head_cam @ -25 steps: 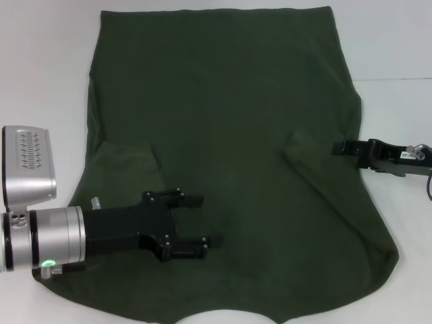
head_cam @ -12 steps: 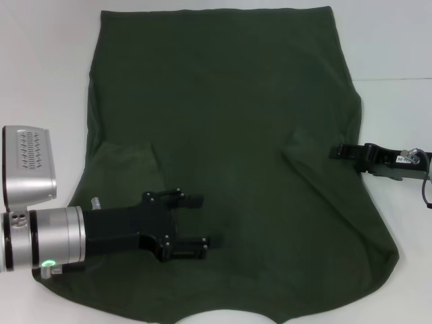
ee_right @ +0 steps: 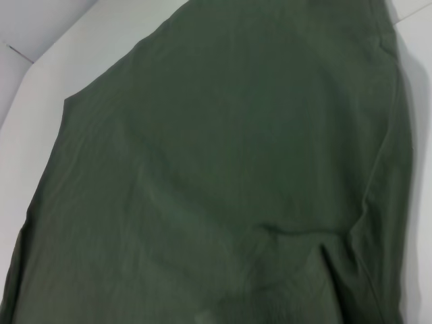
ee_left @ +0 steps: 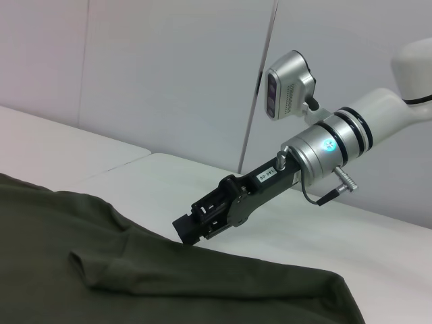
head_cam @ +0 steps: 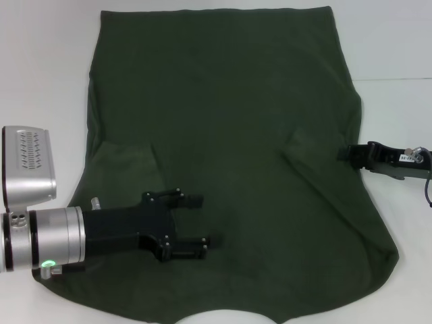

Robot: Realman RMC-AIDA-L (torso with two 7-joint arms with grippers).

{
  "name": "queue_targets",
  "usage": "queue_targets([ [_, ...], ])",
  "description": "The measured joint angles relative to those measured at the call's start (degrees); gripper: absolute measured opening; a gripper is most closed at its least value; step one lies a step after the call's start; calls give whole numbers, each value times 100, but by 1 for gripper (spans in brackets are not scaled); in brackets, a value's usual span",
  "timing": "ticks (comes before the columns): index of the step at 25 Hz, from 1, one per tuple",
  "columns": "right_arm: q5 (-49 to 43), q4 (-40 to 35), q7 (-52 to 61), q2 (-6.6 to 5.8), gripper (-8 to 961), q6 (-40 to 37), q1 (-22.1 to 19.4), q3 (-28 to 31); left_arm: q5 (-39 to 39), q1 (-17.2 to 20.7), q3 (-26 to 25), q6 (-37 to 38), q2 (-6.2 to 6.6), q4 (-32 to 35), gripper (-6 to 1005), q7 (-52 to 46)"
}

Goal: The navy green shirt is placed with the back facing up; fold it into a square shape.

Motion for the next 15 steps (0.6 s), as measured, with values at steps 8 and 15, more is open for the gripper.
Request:
queue_targets([
  [8, -22, 7, -6, -12, 254, -23, 0, -24, -6, 1, 0, 0, 0, 0, 859, 0],
  [15, -32, 11, -6, -12, 49, -31, -5, -25, -7, -3, 0, 0, 0, 0, 858, 0],
])
